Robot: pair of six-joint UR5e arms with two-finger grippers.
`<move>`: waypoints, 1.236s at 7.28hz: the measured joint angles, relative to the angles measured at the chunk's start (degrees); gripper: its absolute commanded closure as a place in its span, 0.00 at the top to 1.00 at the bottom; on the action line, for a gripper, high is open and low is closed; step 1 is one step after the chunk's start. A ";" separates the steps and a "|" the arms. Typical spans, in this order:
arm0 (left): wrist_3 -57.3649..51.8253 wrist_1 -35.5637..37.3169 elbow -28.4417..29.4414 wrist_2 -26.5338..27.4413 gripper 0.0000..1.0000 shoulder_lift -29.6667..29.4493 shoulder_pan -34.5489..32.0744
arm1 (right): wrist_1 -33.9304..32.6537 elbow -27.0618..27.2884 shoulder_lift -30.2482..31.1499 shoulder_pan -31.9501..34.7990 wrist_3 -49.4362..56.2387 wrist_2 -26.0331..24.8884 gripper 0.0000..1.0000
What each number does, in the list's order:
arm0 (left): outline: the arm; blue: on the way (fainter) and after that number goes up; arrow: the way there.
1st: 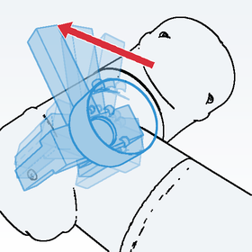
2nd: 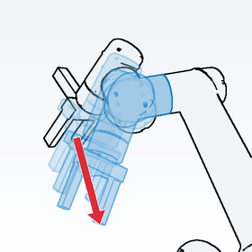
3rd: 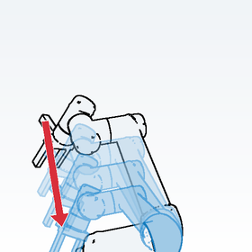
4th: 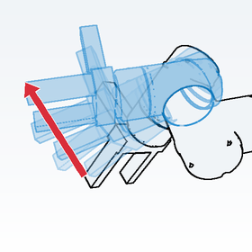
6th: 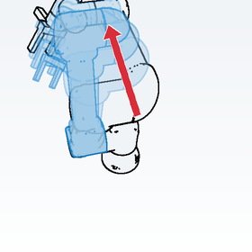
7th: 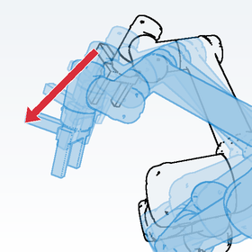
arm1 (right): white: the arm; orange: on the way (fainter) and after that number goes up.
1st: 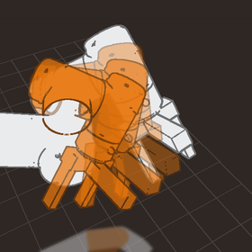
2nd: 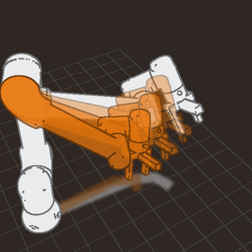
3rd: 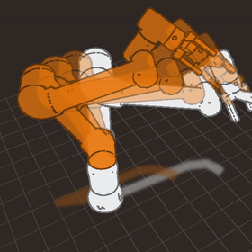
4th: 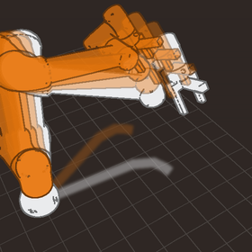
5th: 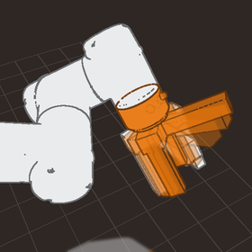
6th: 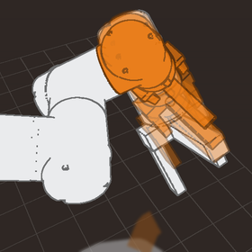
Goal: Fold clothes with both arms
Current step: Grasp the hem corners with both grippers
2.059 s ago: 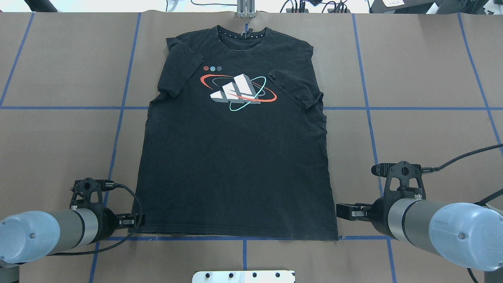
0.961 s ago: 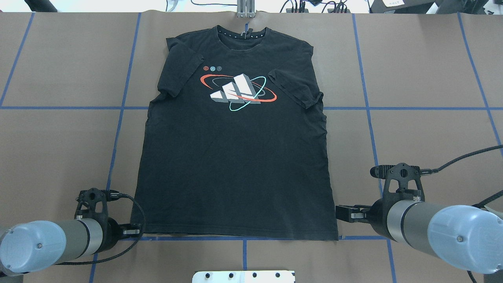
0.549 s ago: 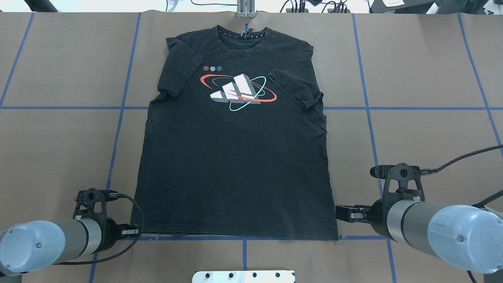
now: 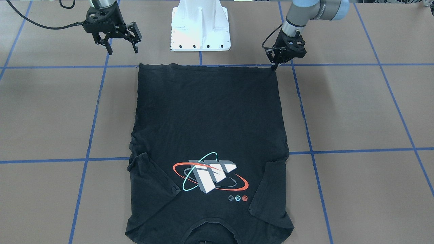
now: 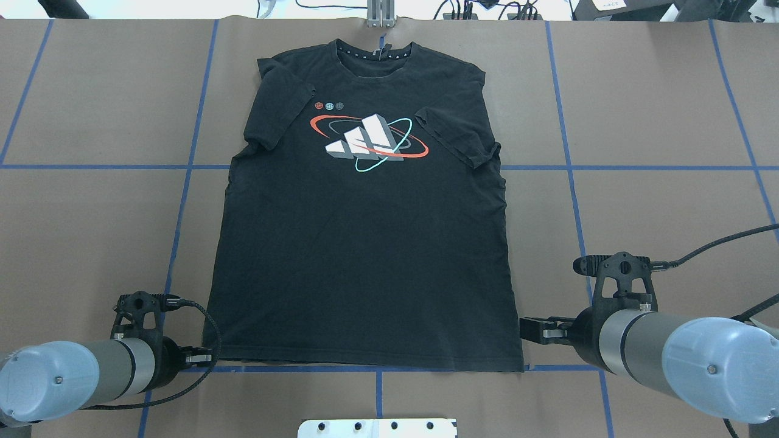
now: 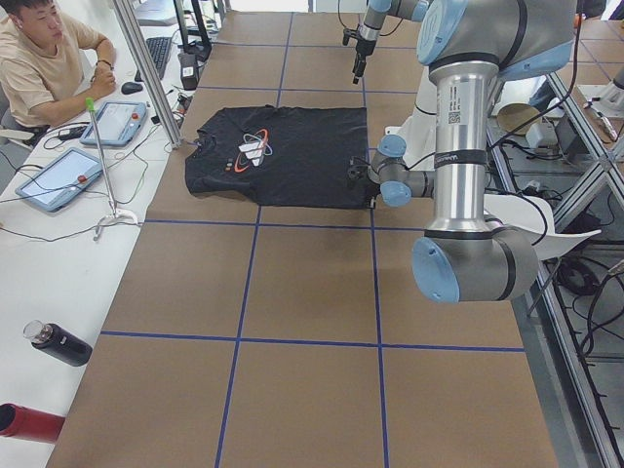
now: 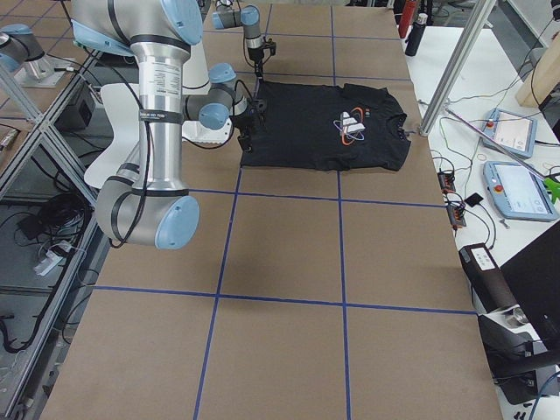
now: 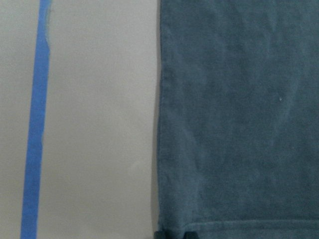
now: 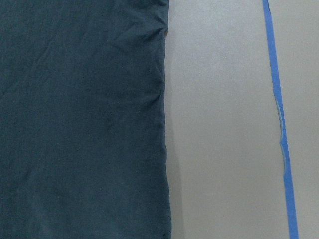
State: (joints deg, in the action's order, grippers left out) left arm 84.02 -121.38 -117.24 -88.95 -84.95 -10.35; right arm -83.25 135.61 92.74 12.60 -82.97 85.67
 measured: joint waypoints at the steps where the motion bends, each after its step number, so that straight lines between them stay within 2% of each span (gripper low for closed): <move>1: 0.00 0.00 -0.07 -0.01 0.00 -0.01 -0.01 | -0.04 -0.05 0.28 -0.19 0.00 -0.17 1.00; 3: 0.00 0.00 -0.39 -0.07 0.00 -0.35 0.03 | 0.05 -0.78 1.60 -2.80 -1.26 -3.23 0.99; 6: -0.08 -0.17 -0.93 0.27 0.00 -0.41 0.07 | 0.66 -3.55 1.37 -10.60 -8.61 -10.62 0.99; 8: -0.09 -0.25 -1.26 1.75 0.00 -0.47 0.07 | 0.77 -6.95 -0.84 -13.75 -11.81 -13.37 0.83; 9: -0.09 -0.26 -1.35 2.25 0.00 -0.47 0.10 | 0.75 -9.19 -2.47 -14.32 -12.53 -13.85 0.68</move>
State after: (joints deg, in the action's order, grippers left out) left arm 83.94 -121.63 -118.59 -86.70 -85.42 -10.26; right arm -82.50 126.43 90.27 -1.72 -95.50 71.82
